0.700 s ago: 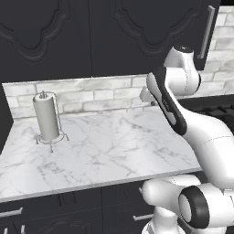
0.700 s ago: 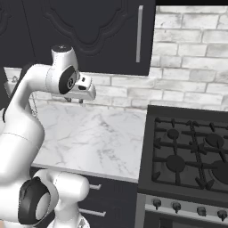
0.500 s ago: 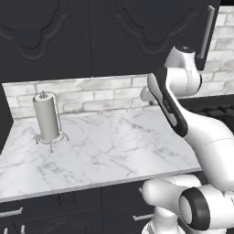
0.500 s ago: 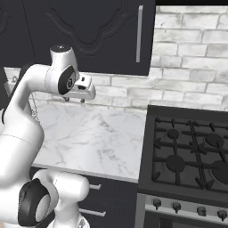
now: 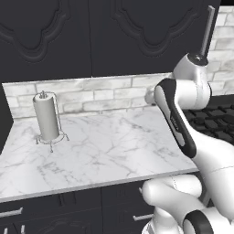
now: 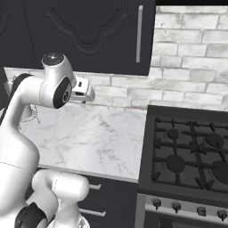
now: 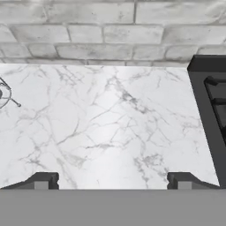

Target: Open the cabinet, pick the kettle from the cabinet, and place it in the sink.

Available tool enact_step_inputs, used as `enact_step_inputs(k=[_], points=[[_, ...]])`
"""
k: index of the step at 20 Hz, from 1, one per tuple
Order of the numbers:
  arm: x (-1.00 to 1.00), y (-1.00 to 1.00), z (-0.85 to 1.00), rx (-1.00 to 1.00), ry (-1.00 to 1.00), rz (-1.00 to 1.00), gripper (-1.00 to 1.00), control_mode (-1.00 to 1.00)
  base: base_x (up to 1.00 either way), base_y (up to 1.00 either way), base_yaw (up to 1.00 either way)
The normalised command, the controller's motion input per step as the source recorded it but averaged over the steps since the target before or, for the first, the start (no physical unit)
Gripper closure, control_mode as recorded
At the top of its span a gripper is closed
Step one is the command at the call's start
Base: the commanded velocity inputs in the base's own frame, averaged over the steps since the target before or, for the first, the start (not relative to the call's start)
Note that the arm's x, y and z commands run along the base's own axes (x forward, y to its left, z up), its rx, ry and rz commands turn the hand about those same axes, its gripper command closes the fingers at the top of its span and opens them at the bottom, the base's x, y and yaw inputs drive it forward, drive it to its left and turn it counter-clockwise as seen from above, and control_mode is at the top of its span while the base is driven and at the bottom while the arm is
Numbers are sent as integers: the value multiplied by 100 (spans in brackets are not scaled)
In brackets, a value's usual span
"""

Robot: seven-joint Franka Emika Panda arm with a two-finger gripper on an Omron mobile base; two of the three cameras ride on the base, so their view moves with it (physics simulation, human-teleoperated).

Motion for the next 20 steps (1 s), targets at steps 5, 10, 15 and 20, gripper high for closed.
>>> enact_step_inputs(k=[5, 10, 15, 20], points=[[-23, -16, 19, 0, -2, 0, -100, -100, 0, 0, 0], [-22, -23, 28, 0, -2, 0, -100, -100, 0, 0, 0], [-20, -25, 31, 0, 0, 0, -100, -100, 0, 0, 0], [-19, -22, 26, 0, -5, 0, -100, -100, 0, 0, 0]])
